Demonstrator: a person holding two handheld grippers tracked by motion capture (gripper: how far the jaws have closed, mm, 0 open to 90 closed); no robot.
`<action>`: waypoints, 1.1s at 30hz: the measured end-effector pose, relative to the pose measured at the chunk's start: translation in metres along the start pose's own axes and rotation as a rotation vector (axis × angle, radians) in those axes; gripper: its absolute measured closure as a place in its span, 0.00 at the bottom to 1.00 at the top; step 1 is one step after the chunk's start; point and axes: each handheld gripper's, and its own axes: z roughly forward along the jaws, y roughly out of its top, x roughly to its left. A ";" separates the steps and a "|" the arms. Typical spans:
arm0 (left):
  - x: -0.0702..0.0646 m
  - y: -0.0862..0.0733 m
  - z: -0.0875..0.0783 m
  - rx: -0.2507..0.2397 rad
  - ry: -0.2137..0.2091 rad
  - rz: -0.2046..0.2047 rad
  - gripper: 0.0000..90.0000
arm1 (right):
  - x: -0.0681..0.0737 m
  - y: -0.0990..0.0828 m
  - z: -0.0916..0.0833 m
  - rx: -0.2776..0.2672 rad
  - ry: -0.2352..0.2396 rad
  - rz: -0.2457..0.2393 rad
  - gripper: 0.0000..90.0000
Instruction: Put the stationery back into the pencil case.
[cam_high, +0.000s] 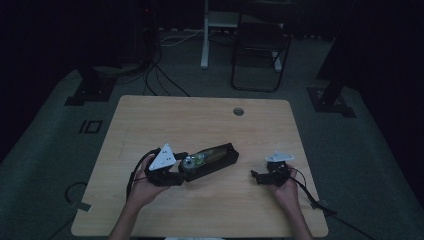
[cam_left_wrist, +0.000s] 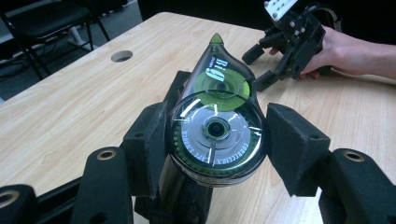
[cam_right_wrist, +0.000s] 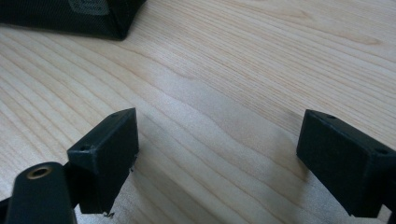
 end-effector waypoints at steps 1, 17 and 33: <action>0.000 0.000 0.000 0.000 0.000 0.000 0.46 | 0.000 0.000 0.000 0.000 0.000 0.000 0.14; 0.006 0.004 0.007 -0.023 0.002 -0.015 0.46 | 0.000 0.000 0.000 0.000 0.000 0.000 0.14; 0.012 0.006 0.019 -0.017 0.017 -0.025 0.46 | 0.000 0.000 0.000 0.000 0.000 0.000 0.14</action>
